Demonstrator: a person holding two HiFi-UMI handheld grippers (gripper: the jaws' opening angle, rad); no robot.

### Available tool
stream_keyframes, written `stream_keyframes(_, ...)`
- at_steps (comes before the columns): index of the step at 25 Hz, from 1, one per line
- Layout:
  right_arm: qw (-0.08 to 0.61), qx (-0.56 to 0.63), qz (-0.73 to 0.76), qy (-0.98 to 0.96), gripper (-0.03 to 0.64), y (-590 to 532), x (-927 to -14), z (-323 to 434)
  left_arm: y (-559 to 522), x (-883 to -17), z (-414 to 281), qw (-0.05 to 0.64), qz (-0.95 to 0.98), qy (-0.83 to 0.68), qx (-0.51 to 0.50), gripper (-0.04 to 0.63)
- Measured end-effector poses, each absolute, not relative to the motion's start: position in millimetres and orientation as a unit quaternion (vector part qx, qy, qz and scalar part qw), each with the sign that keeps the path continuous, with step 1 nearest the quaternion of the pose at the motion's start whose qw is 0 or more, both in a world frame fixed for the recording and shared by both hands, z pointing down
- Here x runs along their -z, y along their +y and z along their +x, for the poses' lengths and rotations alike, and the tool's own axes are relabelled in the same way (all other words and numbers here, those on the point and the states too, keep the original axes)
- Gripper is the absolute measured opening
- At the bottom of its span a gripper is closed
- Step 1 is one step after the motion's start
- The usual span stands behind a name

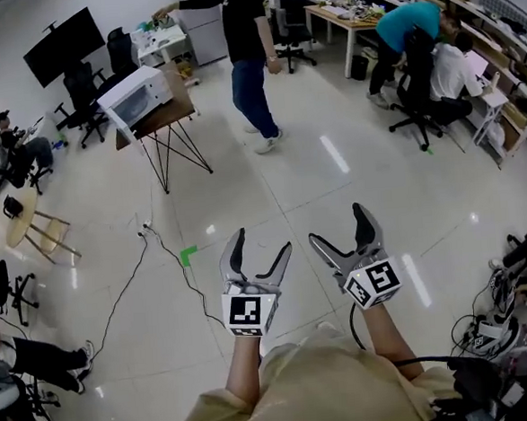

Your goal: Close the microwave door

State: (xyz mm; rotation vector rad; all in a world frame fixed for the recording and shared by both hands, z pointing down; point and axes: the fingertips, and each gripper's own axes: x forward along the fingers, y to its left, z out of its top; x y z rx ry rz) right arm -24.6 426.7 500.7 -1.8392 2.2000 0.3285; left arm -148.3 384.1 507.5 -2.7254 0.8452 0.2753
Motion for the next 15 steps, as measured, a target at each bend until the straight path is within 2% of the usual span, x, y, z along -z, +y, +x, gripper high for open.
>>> stream_keyframes(15, 0.135, -0.091, -0.452, 0.877, 0.502, 378.1, -525.2, 76.7, 394.6, -534.4, -48.9, 0.146, -0.856, 0.490, -0.077, 0.394)
